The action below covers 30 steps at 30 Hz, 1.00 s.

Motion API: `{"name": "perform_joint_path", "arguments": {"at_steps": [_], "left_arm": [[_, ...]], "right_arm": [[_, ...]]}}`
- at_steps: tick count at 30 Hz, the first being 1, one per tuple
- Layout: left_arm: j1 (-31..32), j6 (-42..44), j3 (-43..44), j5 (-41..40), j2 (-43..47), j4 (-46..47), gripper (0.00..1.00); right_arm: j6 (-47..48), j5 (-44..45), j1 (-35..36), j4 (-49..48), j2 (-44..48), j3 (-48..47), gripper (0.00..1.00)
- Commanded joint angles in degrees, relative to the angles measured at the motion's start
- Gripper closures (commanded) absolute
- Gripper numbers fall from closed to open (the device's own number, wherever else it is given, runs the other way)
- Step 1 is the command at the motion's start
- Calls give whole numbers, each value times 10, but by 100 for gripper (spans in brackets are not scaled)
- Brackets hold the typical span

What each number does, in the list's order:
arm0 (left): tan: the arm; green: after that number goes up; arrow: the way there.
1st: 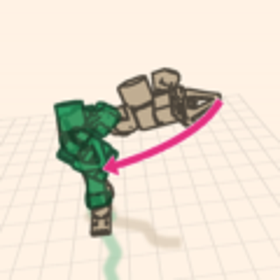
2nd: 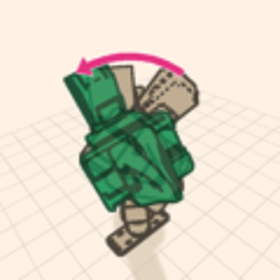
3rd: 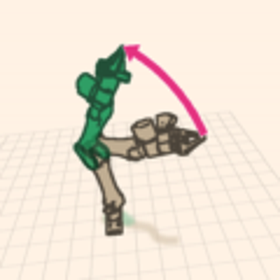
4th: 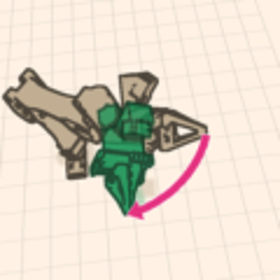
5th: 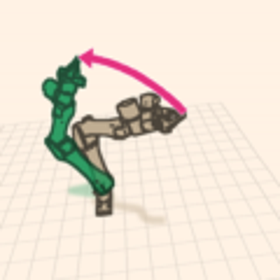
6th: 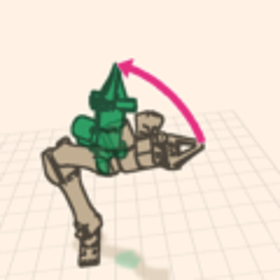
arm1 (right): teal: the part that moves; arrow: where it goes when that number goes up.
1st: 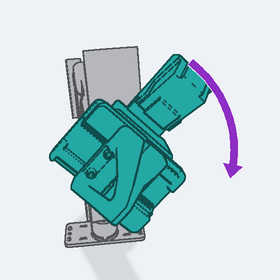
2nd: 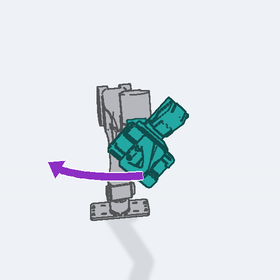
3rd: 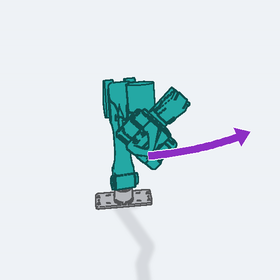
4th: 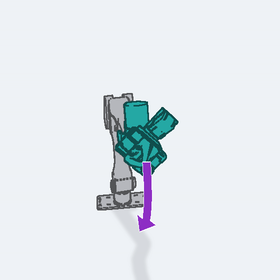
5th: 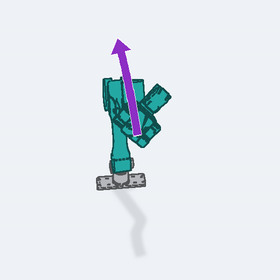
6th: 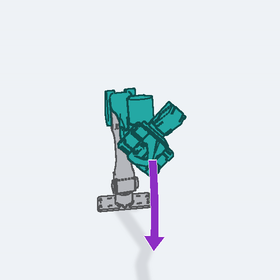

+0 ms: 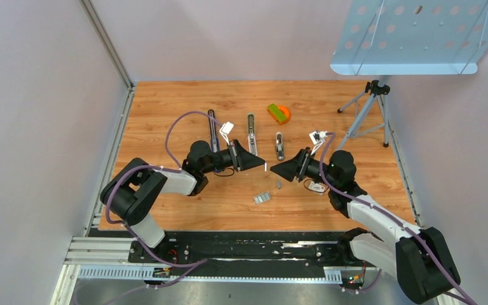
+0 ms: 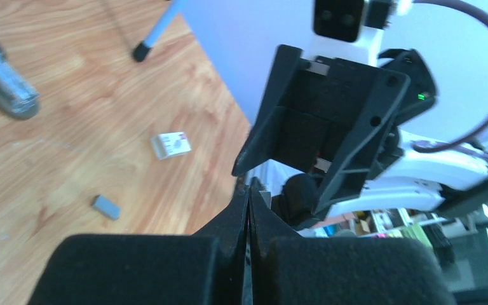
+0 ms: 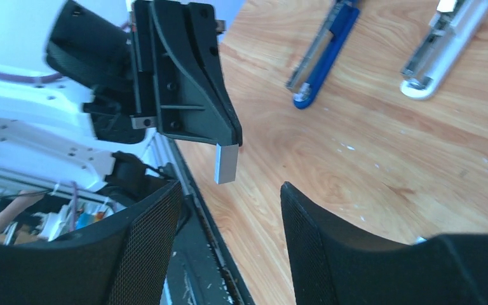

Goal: Load the staples into the stapler

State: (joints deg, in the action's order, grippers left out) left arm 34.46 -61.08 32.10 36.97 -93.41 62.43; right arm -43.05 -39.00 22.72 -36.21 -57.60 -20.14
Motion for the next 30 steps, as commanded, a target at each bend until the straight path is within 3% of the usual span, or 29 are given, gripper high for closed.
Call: {"name": "perform_joint_path", "arguments": {"at_steps": [1, 5, 12, 30], "left_arm": [[-5, -62, -3, 69, -26, 187, 100], [-5, -85, -8, 77, -46, 240, 100], [-5, -106, -18, 77, -61, 296, 100], [-4, -107, -17, 59, -55, 296, 100]], "right_arm": [[-67, -91, -18, -129, 1, 4, 39], [-96, -118, -17, -184, -17, 4, 49], [-130, -147, -17, -241, -52, 1, 48], [-72, -115, 19, -159, -46, -18, 50]]}}
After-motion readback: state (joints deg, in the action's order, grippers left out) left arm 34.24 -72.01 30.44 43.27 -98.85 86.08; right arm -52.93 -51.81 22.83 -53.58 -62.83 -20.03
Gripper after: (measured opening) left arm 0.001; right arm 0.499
